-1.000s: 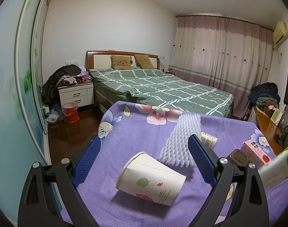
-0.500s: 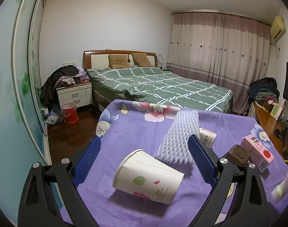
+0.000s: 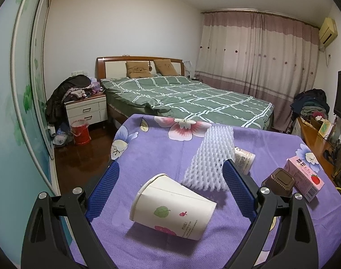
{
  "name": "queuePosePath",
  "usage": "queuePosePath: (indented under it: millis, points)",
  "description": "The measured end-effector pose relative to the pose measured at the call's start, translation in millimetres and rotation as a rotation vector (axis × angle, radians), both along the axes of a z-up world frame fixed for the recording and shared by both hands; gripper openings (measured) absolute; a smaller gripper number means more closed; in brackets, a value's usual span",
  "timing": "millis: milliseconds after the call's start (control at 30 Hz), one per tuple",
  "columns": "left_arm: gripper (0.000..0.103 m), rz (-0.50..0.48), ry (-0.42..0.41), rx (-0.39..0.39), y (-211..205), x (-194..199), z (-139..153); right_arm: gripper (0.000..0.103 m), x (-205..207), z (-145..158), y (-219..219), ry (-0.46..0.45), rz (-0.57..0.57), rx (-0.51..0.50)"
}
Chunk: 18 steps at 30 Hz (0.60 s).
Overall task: Collect trash
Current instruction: 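Carry the green bottle to the bin and drop it with the right gripper, then approach and grasp the white paper cup with the left gripper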
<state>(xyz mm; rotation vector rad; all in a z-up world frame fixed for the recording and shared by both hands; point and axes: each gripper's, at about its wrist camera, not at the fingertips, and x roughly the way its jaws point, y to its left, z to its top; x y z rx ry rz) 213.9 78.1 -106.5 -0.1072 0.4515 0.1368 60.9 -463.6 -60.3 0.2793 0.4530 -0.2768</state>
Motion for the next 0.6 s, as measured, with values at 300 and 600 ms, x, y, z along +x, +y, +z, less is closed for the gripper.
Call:
queuePosePath:
  millis: [300, 600]
  points:
    - [0.092, -0.01, 0.022, -0.009, -1, 3, -3, 0.053, 38, -52, -38, 0.151, -0.114, -0.001]
    - [0.092, -0.038, 0.054, 0.011, -9, 8, -8, 0.058, 70, -50, 25, 0.095, 0.012, 0.058]
